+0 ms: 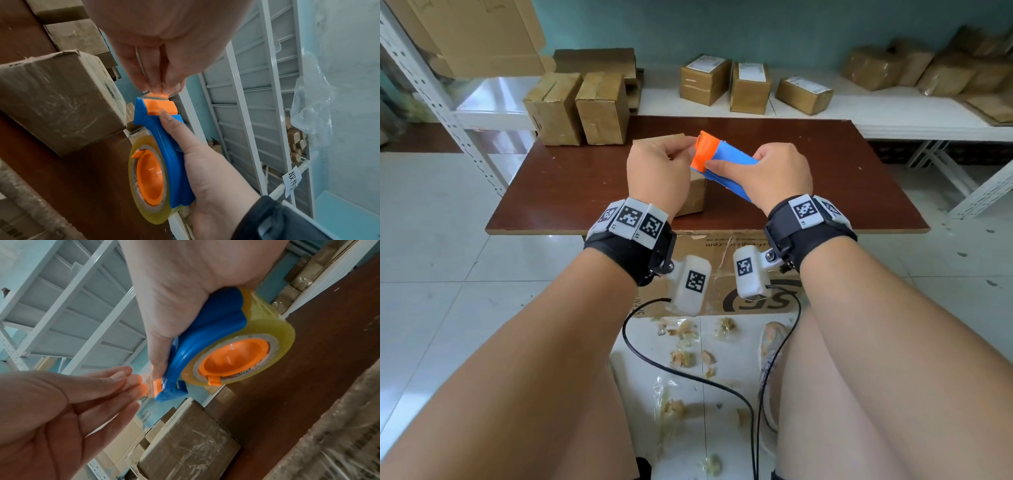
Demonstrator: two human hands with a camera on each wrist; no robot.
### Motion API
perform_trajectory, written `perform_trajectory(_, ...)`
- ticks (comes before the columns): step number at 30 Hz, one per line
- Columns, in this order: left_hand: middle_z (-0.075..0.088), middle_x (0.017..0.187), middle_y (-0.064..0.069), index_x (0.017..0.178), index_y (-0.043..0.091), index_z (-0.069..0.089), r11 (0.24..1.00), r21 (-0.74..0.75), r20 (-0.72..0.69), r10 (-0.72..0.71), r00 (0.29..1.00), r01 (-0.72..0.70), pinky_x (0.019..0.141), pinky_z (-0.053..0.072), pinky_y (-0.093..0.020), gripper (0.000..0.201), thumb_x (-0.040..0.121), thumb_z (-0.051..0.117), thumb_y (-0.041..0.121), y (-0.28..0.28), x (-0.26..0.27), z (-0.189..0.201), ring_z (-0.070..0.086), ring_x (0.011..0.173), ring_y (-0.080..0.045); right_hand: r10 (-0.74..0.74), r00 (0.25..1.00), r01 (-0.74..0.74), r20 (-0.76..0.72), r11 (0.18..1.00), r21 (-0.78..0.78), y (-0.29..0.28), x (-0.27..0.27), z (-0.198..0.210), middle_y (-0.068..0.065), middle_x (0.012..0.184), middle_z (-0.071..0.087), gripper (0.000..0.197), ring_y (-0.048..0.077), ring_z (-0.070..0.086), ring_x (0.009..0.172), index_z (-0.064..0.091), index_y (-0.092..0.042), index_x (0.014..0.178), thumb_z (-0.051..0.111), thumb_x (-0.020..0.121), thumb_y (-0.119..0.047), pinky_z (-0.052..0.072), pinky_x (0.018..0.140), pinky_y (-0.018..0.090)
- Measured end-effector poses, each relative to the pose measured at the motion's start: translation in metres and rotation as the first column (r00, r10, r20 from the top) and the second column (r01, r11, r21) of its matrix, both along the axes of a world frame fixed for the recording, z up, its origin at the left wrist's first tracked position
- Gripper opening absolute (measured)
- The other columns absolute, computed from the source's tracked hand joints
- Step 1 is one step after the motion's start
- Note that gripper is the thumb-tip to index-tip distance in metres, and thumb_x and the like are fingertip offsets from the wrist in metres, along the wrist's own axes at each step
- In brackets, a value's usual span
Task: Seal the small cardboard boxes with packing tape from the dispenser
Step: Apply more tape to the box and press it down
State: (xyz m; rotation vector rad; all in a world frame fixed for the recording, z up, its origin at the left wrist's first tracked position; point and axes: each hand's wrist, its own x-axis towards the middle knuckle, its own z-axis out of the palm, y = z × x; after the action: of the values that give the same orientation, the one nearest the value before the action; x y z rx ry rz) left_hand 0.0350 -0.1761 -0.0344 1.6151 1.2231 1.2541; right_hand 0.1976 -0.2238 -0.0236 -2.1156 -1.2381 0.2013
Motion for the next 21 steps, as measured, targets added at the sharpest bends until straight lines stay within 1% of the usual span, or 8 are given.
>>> perform_trajectory(4, 0.081, 0.102, 0.006, 0.109, 0.024, 0.086, 1.0, 0.008, -0.033, 0.003, 0.999, -0.003, 0.083, 0.056, -0.023, 0.022, 0.099, 0.067, 0.016, 0.003, 0.004, 0.001, 0.072, 0.088, -0.011, -0.022, 1.0, 0.022, 0.001, 1.0, 0.009, 0.004, -0.003, 0.0, -0.002, 0.059, 0.033, 0.079, 0.017, 0.031, 0.052, 0.04, -0.021, 0.061, 0.072, 0.056, -0.093, 0.022, 0.051, 0.034)
perform_trajectory(8, 0.081, 0.097, 0.007, 0.106, 0.024, 0.086, 1.0, 0.007, -0.043, 0.022, 0.999, -0.022, 0.083, 0.059, -0.026, 0.021, 0.099, 0.067, 0.017, 0.003, 0.008, 0.003, 0.073, 0.086, -0.01, -0.036, 0.999, 0.036, -0.008, 0.999, 0.009, 0.006, -0.003, 0.0, -0.003, 0.059, 0.032, 0.079, 0.017, 0.03, 0.053, 0.038, -0.021, 0.061, 0.073, 0.057, -0.092, 0.021, 0.05, 0.033)
perform_trajectory(10, 0.08, 0.093, 0.01, 0.106, 0.022, 0.085, 0.998, 0.008, -0.009, 0.055, 0.998, -0.055, 0.082, 0.059, -0.021, 0.015, 0.095, 0.075, 0.026, 0.003, 0.01, 0.004, 0.073, 0.086, -0.003, -0.042, 0.999, 0.042, -0.02, 0.999, 0.013, 0.006, -0.004, 0.001, -0.004, 0.058, 0.031, 0.078, 0.017, 0.029, 0.052, 0.038, -0.021, 0.061, 0.072, 0.058, -0.091, 0.021, 0.05, 0.033)
perform_trajectory(12, 0.08, 0.09, 0.01, 0.107, 0.019, 0.083, 0.998, 0.001, 0.039, 0.064, 0.997, -0.064, 0.078, 0.058, -0.016, 0.03, 0.086, 0.085, 0.04, 0.002, 0.012, 0.004, 0.074, 0.085, 0.0, -0.044, 0.999, 0.045, -0.025, 0.999, 0.017, 0.007, -0.006, 0.001, -0.004, 0.058, 0.034, 0.075, 0.017, 0.031, 0.051, 0.041, -0.021, 0.063, 0.07, 0.062, -0.09, 0.023, 0.049, 0.032)
perform_trajectory(13, 0.08, 0.089, 0.01, 0.107, 0.019, 0.083, 0.998, 0.0, 0.05, 0.066, 0.997, -0.066, 0.078, 0.058, -0.016, 0.033, 0.084, 0.088, 0.042, 0.004, 0.013, 0.002, 0.075, 0.084, 0.001, -0.045, 0.999, 0.046, -0.023, 0.999, 0.02, 0.007, -0.007, 0.001, -0.005, 0.058, 0.035, 0.074, 0.017, 0.033, 0.051, 0.042, -0.02, 0.063, 0.071, 0.064, -0.088, 0.024, 0.049, 0.032)
perform_trajectory(15, 0.078, 0.085, 0.011, 0.106, 0.02, 0.083, 0.997, -0.003, 0.024, 0.081, 0.996, -0.081, 0.079, 0.06, -0.019, 0.027, 0.084, 0.088, 0.034, 0.007, 0.013, 0.001, 0.074, 0.081, 0.002, -0.045, 0.999, 0.045, -0.027, 0.999, 0.022, 0.007, -0.008, 0.0, -0.004, 0.059, 0.037, 0.073, 0.017, 0.036, 0.052, 0.043, -0.02, 0.065, 0.072, 0.066, -0.087, 0.025, 0.049, 0.032)
perform_trajectory(18, 0.073, 0.078, 0.015, 0.1, 0.024, 0.083, 0.992, -0.006, -0.03, 0.124, 0.992, -0.124, 0.077, 0.06, -0.02, 0.012, 0.09, 0.08, 0.018, 0.01, 0.012, 0.002, 0.069, 0.071, 0.001, -0.049, 0.998, 0.05, -0.047, 0.998, 0.027, 0.005, -0.01, 0.001, -0.005, 0.06, 0.034, 0.074, 0.017, 0.033, 0.052, 0.038, -0.021, 0.064, 0.076, 0.065, -0.084, 0.023, 0.049, 0.032)
perform_trajectory(21, 0.07, 0.073, 0.018, 0.091, 0.031, 0.078, 0.993, 0.023, -0.059, 0.12, 0.991, -0.119, 0.065, 0.051, -0.009, 0.016, 0.093, 0.077, 0.015, 0.01, 0.01, 0.008, 0.066, 0.063, 0.006, -0.05, 0.997, 0.052, -0.053, 0.998, 0.043, 0.005, -0.013, 0.004, -0.006, 0.06, 0.032, 0.075, 0.016, 0.032, 0.052, 0.036, -0.022, 0.064, 0.076, 0.066, -0.085, 0.022, 0.049, 0.032)
